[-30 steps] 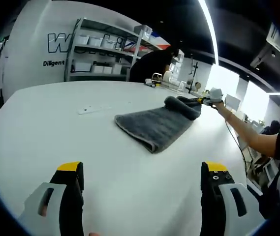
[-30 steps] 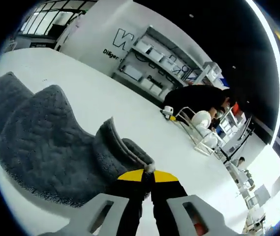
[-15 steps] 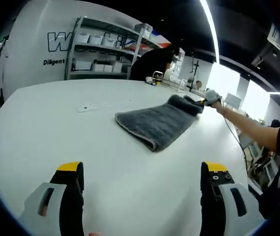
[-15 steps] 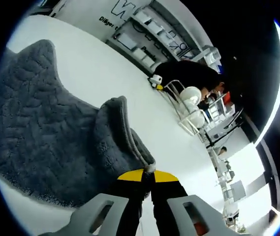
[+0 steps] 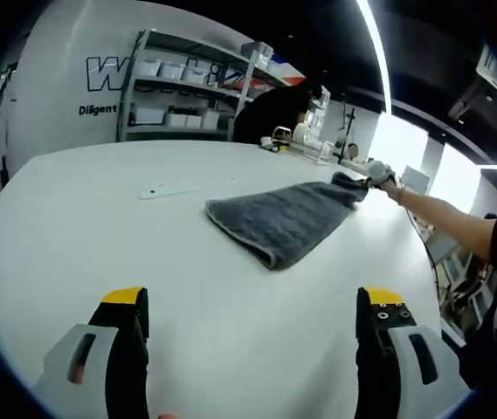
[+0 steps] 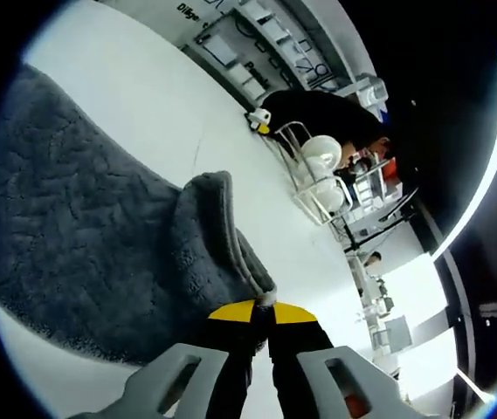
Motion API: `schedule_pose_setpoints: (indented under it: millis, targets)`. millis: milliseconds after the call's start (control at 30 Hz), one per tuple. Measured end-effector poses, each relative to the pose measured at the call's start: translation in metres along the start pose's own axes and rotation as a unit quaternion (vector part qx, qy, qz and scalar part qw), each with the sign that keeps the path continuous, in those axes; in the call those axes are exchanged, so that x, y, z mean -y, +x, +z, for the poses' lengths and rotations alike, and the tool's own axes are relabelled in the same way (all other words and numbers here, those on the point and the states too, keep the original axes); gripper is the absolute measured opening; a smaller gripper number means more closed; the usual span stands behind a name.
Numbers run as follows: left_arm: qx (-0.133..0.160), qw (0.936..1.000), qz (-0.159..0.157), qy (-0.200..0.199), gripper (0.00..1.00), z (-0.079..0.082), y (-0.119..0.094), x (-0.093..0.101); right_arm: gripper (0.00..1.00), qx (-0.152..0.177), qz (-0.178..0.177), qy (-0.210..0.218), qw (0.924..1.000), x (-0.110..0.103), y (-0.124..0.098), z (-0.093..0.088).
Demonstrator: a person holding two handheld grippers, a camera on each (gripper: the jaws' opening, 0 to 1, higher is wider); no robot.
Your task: Open the folded towel by lifting each exposed corner and separating the folded layers until the towel lies flat within the target outline without major curled edges
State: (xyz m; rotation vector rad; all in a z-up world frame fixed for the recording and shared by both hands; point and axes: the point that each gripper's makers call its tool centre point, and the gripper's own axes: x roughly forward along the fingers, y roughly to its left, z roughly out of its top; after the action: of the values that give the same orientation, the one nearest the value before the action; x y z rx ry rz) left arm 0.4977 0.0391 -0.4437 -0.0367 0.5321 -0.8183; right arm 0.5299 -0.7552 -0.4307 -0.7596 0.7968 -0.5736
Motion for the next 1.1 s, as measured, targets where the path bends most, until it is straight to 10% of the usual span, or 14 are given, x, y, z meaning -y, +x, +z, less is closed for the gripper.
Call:
schedule_pose_setpoints:
  millis: [367, 700, 1100]
  targets:
    - [-0.002, 1.0, 0.001, -0.007, 0.97, -0.002, 0.003, -0.001, 0.56, 0.028, -0.037, 0.089, 0.995, 0.018, -0.019, 0.009]
    - [0.008, 0.9999, -0.007, -0.007, 0.97, 0.004, 0.003, 0.005, 0.89, 0.126, 0.101, 0.145, 0.9761, -0.029, -0.101, 0.083]
    - [0.008, 1.0, 0.003, -0.004, 0.99, 0.005, 0.002, 0.004, 0.99, 0.194, 0.309, 0.182, 0.9131, -0.146, -0.237, 0.125]
